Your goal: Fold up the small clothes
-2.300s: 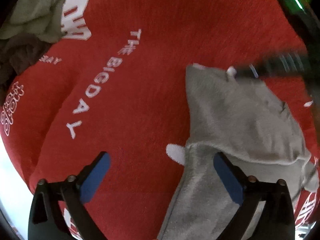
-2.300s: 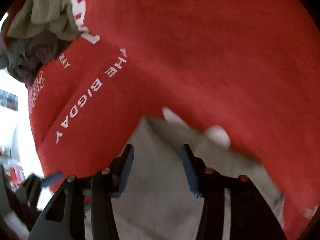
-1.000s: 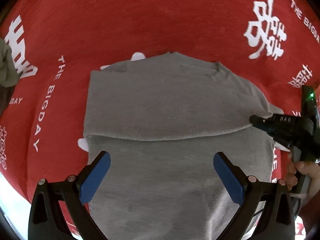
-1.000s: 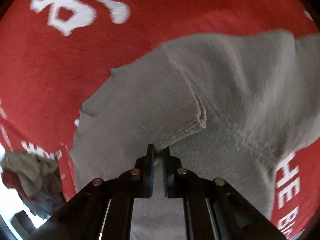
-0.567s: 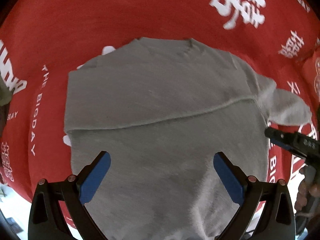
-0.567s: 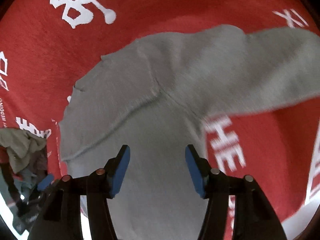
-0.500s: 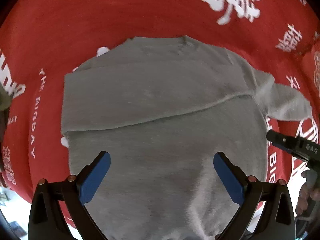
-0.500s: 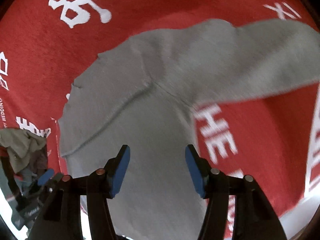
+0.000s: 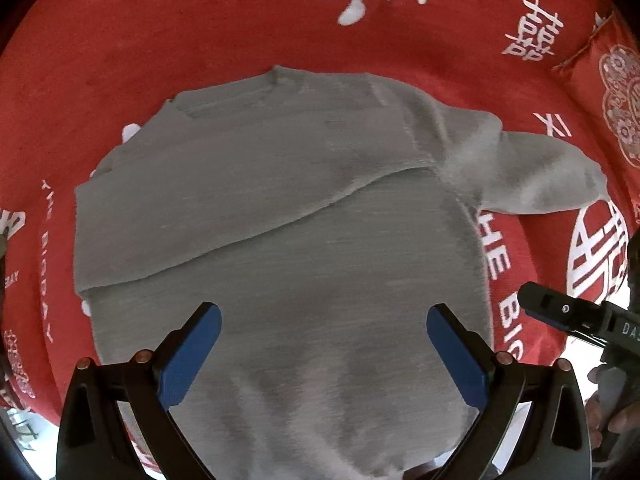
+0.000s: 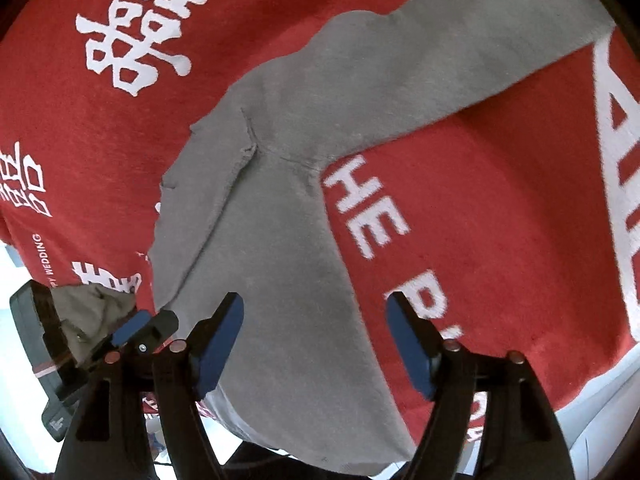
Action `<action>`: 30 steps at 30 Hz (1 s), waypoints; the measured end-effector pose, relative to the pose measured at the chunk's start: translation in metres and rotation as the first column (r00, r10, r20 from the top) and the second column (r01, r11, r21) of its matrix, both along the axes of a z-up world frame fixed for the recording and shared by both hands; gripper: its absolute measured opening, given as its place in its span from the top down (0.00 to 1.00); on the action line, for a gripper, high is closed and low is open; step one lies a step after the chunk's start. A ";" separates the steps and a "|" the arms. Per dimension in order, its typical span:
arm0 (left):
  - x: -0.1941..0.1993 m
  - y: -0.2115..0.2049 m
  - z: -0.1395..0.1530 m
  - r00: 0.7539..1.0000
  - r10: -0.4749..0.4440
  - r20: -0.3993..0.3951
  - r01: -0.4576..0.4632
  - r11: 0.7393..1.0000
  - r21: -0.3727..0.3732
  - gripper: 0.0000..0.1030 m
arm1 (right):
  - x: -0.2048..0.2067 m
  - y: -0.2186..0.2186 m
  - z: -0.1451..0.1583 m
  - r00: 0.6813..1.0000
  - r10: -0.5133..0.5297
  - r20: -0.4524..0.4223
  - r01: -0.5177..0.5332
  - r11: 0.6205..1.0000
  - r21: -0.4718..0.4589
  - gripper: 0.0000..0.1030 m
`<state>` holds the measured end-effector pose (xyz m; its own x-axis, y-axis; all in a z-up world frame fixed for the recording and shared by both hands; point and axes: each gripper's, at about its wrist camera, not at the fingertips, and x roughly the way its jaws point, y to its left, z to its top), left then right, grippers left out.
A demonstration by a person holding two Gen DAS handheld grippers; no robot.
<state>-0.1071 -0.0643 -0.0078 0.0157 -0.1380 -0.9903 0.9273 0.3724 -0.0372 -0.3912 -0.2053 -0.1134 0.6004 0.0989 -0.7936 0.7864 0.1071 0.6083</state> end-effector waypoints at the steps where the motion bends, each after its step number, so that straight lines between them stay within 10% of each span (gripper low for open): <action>1: -0.002 -0.002 0.000 1.000 -0.003 -0.007 0.003 1.000 -0.001 0.00 | -0.003 -0.001 0.000 1.000 -0.010 0.002 0.010 1.000 0.002 0.25; 12: -0.023 -0.023 -0.013 0.999 -0.039 -0.010 0.039 0.999 0.023 0.00 | -0.039 -0.014 0.001 0.990 -0.105 0.098 0.105 0.994 0.004 0.00; 30: -0.042 -0.075 -0.039 0.997 -0.027 0.070 0.025 0.999 0.022 0.00 | -0.090 -0.072 0.012 0.969 -0.245 -0.016 0.239 0.956 -0.169 0.03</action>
<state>-0.1489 -0.1396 -0.0466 0.0818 -0.1184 -0.9896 0.9368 0.3481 0.0358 -0.4811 -0.2772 -0.1016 0.5605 -0.1794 -0.8085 0.8225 0.0074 0.5687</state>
